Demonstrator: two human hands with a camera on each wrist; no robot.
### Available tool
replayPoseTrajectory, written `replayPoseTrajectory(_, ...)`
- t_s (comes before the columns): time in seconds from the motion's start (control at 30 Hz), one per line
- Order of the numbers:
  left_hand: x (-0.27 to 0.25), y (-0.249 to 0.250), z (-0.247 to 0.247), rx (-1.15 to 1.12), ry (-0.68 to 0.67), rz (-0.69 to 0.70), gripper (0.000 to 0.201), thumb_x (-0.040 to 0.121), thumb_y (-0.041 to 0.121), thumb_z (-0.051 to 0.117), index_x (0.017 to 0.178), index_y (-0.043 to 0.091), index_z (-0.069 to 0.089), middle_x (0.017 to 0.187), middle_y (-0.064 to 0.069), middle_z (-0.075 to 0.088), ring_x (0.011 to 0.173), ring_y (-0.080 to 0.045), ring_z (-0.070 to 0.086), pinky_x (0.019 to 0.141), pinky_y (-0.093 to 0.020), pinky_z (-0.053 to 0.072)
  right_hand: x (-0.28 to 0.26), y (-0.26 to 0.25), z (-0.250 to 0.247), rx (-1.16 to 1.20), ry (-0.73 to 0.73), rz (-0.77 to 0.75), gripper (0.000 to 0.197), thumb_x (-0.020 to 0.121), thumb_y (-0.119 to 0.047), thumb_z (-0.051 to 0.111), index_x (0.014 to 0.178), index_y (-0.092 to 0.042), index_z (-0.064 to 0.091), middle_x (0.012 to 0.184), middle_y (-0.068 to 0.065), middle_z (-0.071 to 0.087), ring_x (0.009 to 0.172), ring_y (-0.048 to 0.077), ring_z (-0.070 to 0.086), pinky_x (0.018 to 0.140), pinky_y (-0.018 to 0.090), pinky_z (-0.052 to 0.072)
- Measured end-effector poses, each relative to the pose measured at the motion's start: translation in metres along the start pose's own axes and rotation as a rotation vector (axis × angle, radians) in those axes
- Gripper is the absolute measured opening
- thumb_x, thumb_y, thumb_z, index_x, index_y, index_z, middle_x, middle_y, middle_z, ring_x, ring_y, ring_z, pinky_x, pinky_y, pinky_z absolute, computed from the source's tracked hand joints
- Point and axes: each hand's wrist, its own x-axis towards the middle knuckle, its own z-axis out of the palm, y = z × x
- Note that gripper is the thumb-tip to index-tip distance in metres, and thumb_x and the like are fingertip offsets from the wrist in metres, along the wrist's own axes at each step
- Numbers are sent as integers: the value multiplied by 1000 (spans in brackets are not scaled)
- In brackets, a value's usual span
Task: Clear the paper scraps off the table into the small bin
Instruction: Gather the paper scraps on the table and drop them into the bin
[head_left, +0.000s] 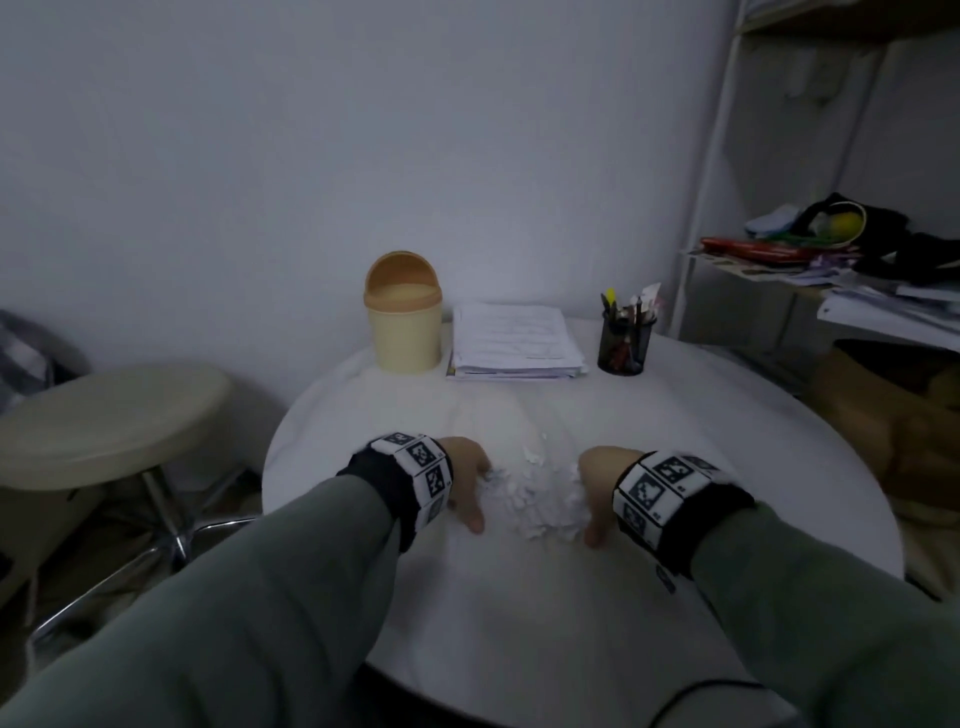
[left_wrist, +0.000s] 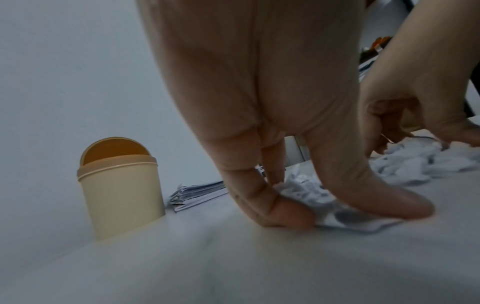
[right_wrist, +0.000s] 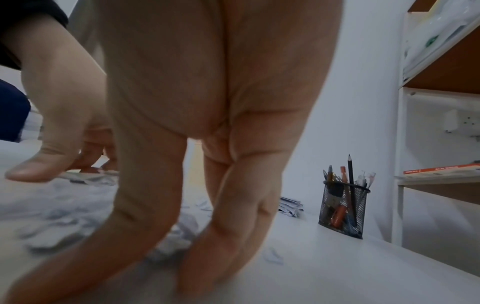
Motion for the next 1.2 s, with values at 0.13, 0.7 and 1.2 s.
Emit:
replayPoseTrajectory(0.13, 1, 6, 4, -63, 14, 65, 64, 71, 25, 82, 129, 9, 57, 126, -12, 63, 102, -22, 64, 89, -27, 48, 4, -8, 3, 3, 59, -60, 39, 67, -31, 81, 90, -9, 59, 81, 2, 57, 85, 25, 66, 76, 31, 55)
replayPoseTrajectory(0.7, 15, 16, 7, -109, 96, 82, 83, 68, 30, 83, 140, 16, 44, 140, -4, 48, 117, -23, 57, 91, -27, 47, 17, -8, 2, 278, 88, -47, 83, 57, -40, 88, 126, -10, 53, 119, 6, 62, 101, 23, 65, 73, 25, 49)
replayPoseTrajectory(1.2, 31, -14, 3, -147, 58, 99, 75, 76, 47, 72, 140, 19, 44, 135, 1, 55, 122, -17, 53, 101, -23, 37, 60, -7, -20, -60, -56, -234, 122, 56, -56, 82, 151, -24, 12, 160, -3, 13, 147, 21, 20, 119, 38, 23)
